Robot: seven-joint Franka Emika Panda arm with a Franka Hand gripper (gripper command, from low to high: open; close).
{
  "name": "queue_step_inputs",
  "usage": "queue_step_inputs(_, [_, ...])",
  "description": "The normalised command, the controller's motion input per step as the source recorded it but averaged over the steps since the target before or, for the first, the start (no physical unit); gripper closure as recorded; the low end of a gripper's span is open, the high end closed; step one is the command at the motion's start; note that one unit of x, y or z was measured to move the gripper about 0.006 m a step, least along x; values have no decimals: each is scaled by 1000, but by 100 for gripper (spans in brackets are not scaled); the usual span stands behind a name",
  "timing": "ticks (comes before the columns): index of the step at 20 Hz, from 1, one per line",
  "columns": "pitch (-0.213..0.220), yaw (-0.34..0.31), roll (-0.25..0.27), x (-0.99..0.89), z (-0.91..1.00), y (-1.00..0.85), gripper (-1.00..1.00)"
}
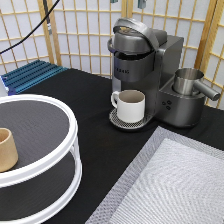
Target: Make coffee
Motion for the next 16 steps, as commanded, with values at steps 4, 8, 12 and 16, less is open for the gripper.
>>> queue_step_inputs(4, [-33, 0, -130, 72, -361, 21, -100])
queue_step_inputs(8, [-38, 0, -121, 0, -338, 0, -100])
queue_step_inputs(12, [-23, 7, -87, 21, -423, -212, -100])
queue_step_inputs(16, [-1, 2, -66, 106, -394, -301, -100])
